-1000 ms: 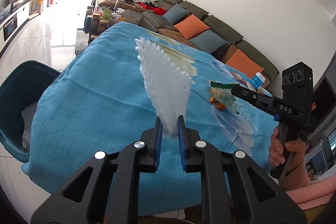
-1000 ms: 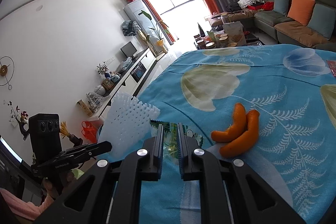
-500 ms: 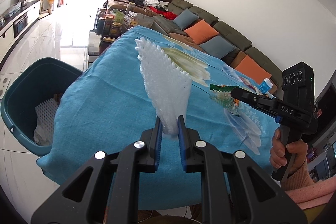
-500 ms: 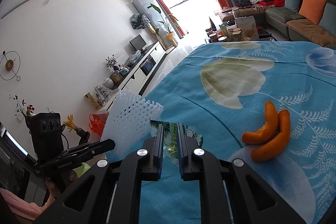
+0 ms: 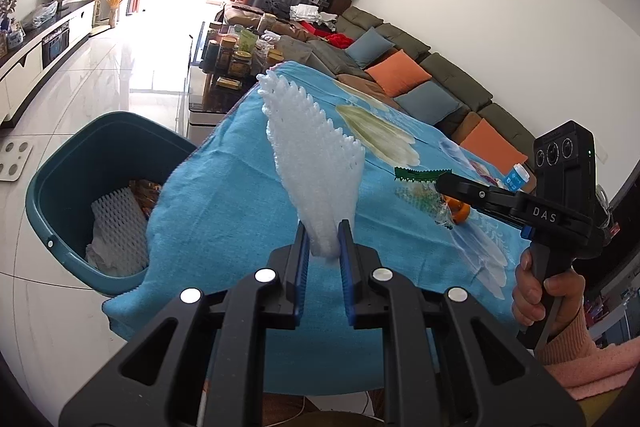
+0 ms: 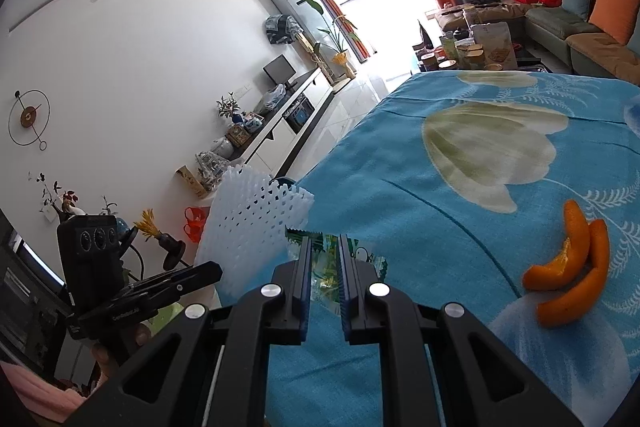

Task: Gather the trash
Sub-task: 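Carry the foam net and green wrapper over to the teal bin, then open both tools over the teal bin to drop the foam net and wrapper, then move both tools back over the table toward the two orange peels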

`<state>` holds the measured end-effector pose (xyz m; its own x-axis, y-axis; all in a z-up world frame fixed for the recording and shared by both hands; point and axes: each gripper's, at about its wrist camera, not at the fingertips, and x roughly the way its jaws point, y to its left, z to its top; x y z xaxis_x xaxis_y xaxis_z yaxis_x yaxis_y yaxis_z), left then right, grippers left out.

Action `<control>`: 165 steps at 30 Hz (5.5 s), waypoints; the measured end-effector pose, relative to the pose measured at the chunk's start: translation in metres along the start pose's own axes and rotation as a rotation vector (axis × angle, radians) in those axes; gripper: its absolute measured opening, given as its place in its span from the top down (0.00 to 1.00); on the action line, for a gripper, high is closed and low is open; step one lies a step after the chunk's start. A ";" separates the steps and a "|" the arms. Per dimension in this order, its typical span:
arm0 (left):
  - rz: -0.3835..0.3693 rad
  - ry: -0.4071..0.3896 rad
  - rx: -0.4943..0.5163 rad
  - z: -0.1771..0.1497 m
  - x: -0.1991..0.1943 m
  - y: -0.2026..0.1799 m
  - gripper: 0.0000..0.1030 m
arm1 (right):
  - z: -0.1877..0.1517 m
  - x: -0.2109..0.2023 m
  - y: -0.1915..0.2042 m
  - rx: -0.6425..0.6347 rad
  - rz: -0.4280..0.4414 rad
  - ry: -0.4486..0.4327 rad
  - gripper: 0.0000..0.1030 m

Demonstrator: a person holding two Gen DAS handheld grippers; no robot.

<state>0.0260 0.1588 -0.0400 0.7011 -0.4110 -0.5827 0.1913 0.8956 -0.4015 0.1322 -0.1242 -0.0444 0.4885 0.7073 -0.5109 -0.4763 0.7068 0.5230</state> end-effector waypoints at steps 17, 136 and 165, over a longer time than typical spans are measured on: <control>0.072 -0.047 -0.043 0.003 -0.022 0.024 0.86 | 0.009 0.027 0.018 -0.037 0.049 0.033 0.90; 0.414 0.073 -0.289 0.008 0.025 0.150 0.79 | 0.037 0.246 0.140 -0.160 0.084 0.354 0.87; 0.253 -0.142 -0.033 0.014 -0.015 0.042 0.22 | 0.038 0.085 0.088 -0.197 0.060 0.106 0.59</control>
<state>0.0334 0.2050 -0.0388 0.8133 -0.1455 -0.5633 -0.0227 0.9596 -0.2806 0.1593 -0.0027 -0.0161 0.3804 0.7379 -0.5575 -0.6407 0.6450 0.4165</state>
